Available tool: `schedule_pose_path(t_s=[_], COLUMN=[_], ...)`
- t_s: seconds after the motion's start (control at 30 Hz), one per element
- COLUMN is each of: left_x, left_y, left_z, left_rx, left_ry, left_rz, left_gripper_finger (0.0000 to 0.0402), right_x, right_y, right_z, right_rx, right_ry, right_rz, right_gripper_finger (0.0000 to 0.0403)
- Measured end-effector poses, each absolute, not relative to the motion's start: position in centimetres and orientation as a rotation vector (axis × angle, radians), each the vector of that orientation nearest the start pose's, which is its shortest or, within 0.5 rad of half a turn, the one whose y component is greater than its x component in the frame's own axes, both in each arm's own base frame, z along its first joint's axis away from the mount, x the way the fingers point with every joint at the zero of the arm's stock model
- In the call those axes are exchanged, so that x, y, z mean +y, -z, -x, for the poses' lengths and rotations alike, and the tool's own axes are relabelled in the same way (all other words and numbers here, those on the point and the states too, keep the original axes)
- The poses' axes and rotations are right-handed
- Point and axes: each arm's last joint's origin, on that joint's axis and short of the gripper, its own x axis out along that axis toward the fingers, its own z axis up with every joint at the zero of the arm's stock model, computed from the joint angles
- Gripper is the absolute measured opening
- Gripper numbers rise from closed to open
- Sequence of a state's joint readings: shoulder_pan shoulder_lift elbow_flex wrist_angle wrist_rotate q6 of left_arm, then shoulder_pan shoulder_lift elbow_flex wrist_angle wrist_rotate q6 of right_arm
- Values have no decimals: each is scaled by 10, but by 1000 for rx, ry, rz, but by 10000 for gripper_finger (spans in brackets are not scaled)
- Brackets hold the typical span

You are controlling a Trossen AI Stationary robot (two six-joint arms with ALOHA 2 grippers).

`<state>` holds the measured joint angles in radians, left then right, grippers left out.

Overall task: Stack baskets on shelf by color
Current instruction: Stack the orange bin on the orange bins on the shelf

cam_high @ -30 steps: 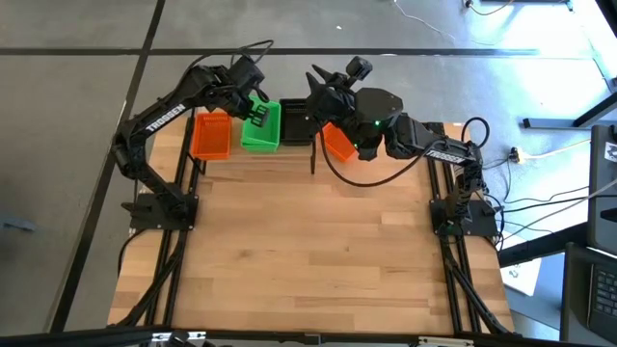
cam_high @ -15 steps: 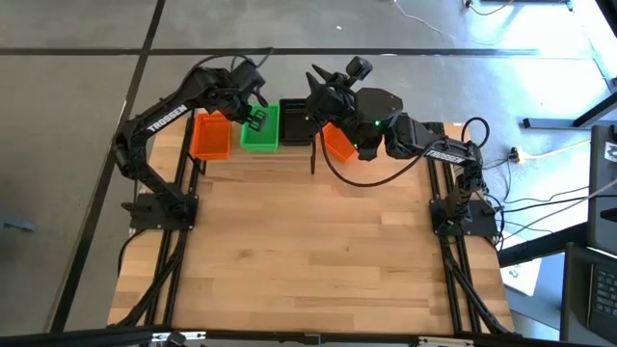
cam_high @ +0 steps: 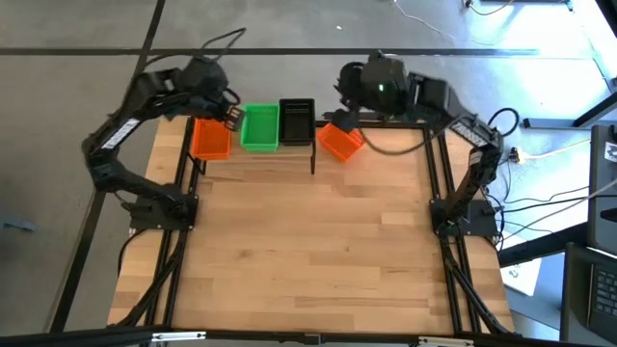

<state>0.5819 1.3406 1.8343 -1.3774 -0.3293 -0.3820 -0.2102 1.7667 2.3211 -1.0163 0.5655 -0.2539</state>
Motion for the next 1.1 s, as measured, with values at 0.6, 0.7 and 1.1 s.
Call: schedule_pose_path(t_s=[0.6,0.7,1.1], left_x=[76,75,75], left_y=[-484,-484,-484], left_z=[-119,-118,-118], left_rx=[544,541,541], left_ry=[-937,-935,-935], left_rz=[434,435,435], left_gripper_finger=[0,0,0], right_x=[-183,-186,-199], right_y=[-399,-374,-260], right_z=[-310,-315,-327], right_rx=[1188,1241,1382], right_ry=[38,-144,-312], right_rz=[47,146,328], right_gripper_finger=[72,72,71])
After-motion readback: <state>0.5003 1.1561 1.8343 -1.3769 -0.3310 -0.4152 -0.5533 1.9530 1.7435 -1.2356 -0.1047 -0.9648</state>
